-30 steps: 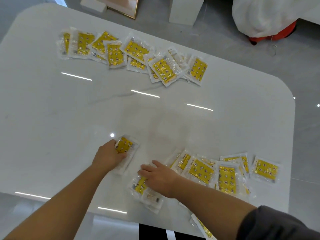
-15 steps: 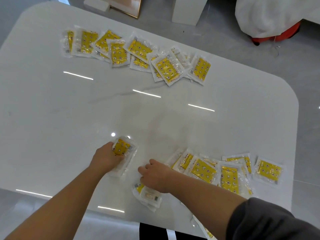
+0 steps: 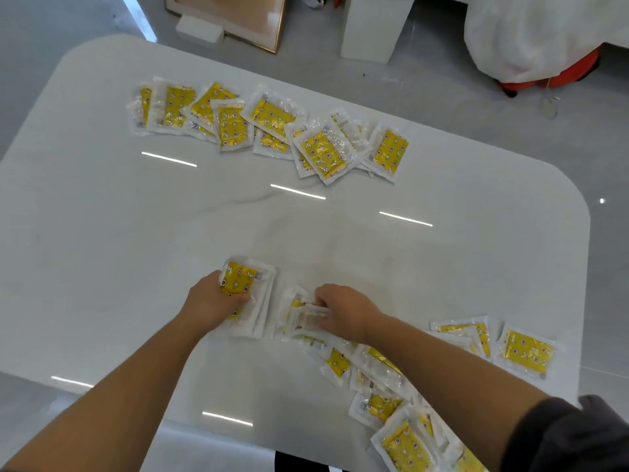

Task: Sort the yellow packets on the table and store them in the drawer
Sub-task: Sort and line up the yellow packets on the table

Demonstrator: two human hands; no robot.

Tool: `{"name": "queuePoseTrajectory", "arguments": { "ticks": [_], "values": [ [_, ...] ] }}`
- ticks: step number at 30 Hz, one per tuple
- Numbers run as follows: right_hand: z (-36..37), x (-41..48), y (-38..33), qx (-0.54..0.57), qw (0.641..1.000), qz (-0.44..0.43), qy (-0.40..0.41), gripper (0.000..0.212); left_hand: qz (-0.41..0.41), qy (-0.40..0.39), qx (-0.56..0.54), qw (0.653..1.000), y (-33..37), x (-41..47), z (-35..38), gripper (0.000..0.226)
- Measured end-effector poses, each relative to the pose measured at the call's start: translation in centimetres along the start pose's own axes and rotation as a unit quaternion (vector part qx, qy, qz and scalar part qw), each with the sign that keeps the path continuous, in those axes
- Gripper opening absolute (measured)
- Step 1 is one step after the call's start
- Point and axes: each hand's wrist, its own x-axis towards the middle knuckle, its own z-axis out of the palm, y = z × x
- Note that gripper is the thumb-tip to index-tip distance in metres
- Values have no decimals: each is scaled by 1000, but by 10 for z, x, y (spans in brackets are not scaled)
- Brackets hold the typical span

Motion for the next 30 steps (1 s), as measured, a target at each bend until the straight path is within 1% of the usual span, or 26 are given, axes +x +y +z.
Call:
{"name": "queuePoseTrajectory", "arguments": {
  "ticks": [1,3,5,7,8,9,11,12,14,16,18,19,21,23,24,27,30],
  "values": [
    [-1,0,6,13,1000,11,25,19,0,3,1,1000,5,0,2,30],
    [-6,0,16,58,995,42,68,27,1,8,-2,1000,16,0,6,28],
    [-15,-1,26,130,986,67,82,36,4,13,-28,999,27,0,9,27],
    [-29,-2,38,213,968,97,90,34,7,29,-87,996,40,-1,13,24],
    [-37,-3,45,267,951,116,103,28,8,37,-117,992,48,-2,14,23],
    [-47,-5,53,331,926,133,120,24,10,41,-146,988,57,-3,16,20],
    [-69,-7,75,455,864,162,140,29,3,28,-199,980,77,1,21,16],
    [-81,-7,87,496,837,173,153,31,-3,14,-218,976,88,5,25,18],
    [-105,-7,110,557,786,191,189,29,-9,-13,-236,972,113,14,36,22],
    [-127,-4,134,598,738,207,232,28,4,-23,-243,970,145,26,50,26],
    [-148,-1,155,622,703,219,266,31,27,-19,-251,967,185,37,65,29],
    [-159,1,165,626,692,225,281,33,41,-14,-252,967,206,44,72,33],
    [-179,7,181,629,675,235,306,34,66,-1,-250,966,247,57,85,40],
    [-196,14,193,632,664,235,325,31,89,21,-240,967,284,70,97,41],
    [-202,19,197,632,661,234,328,32,97,32,-231,968,300,76,103,39],
    [-211,36,203,627,672,229,320,35,111,80,-193,972,330,93,111,31],
    [-216,58,199,643,668,206,314,33,104,151,-177,967,334,111,102,28]
  ]
}}
